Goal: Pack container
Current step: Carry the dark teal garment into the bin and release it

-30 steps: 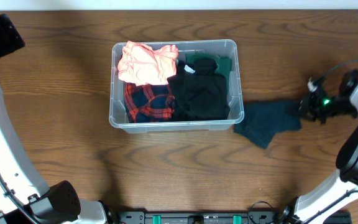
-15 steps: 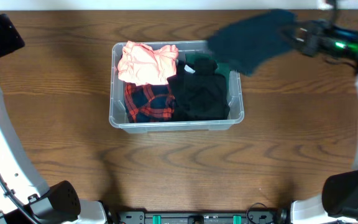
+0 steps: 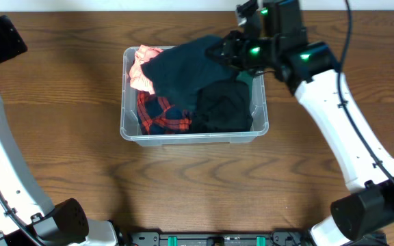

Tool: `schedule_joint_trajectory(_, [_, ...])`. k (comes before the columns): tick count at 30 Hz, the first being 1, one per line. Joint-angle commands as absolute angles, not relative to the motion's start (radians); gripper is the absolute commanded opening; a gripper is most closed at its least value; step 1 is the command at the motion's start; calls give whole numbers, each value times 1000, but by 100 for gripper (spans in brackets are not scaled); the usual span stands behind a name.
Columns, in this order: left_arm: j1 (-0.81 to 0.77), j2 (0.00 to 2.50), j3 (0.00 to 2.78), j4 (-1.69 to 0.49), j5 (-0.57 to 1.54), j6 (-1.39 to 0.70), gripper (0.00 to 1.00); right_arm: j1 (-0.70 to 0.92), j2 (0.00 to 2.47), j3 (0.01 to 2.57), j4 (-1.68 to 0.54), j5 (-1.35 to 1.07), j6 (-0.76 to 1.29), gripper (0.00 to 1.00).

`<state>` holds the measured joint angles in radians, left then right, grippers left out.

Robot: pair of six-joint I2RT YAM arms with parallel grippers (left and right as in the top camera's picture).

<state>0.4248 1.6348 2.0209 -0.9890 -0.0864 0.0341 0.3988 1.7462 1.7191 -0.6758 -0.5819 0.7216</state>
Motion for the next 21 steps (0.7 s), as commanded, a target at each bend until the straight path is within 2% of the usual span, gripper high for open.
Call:
schedule_joint_trajectory(1, [429,1642,2016,-991,-98,41,98,466,1788,1715,-673,-470,910,1])
schedule_joint_trajectory(9, [429,1642,2016,-991,-98,41,98,557,1920,1713,-709,-514,972,1])
schedule_joint_trajectory(17, [429,1642,2016,-991,-98,41,98,576,1938,1713,-968,-331,866,3])
schedule_joint_trajectory(18, [429,1642,2016,-991,-98,41,98,579,1938,1713,-992,-309,848,8])
schedule_joint_trajectory(20, [429,1642,2016,-991,-98,41,98,584,1937,1713,-991,-289,790,37])
schedule_joint_trajectory(21, [429,1642,2016,-991,-98,41,98,585,1935,1713,-976,-288,767,45])
